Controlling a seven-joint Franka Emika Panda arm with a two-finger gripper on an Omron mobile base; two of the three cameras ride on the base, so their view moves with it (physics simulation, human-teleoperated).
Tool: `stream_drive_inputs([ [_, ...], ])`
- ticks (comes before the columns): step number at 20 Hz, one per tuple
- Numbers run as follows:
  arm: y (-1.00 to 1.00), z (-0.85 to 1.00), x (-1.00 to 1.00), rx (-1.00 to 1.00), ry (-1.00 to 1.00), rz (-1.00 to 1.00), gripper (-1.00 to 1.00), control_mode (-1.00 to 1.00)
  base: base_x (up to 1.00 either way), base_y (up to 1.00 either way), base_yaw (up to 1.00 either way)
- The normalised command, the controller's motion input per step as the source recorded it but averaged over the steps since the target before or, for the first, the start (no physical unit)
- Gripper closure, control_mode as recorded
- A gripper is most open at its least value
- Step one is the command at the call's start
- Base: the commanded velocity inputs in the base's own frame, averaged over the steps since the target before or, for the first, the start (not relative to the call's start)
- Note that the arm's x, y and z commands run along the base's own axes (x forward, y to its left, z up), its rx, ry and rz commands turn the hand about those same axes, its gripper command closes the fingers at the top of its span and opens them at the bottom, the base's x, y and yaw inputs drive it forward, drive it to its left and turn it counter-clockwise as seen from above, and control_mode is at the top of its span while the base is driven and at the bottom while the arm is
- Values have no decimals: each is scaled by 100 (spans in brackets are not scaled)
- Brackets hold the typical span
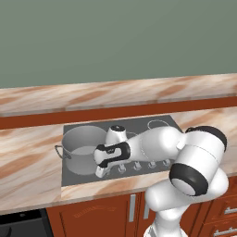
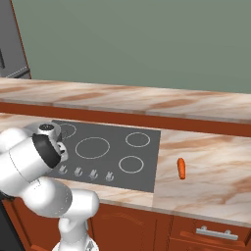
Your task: Turn on the burner for the pot on the stove. Wait thirty seconds for the pot to heat up. Then add the carrot to the pot.
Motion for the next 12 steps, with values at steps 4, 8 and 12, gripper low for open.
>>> stream_drive_inputs([
  [4, 0, -12, 0, 0, 1, 12, 100, -100, 0, 0, 0],
  [8, 0, -7, -2, 0, 1, 14, 100, -100, 0, 0, 0],
  [12, 0, -3, 0, 0, 0, 14, 100, -100, 0, 0, 0],
])
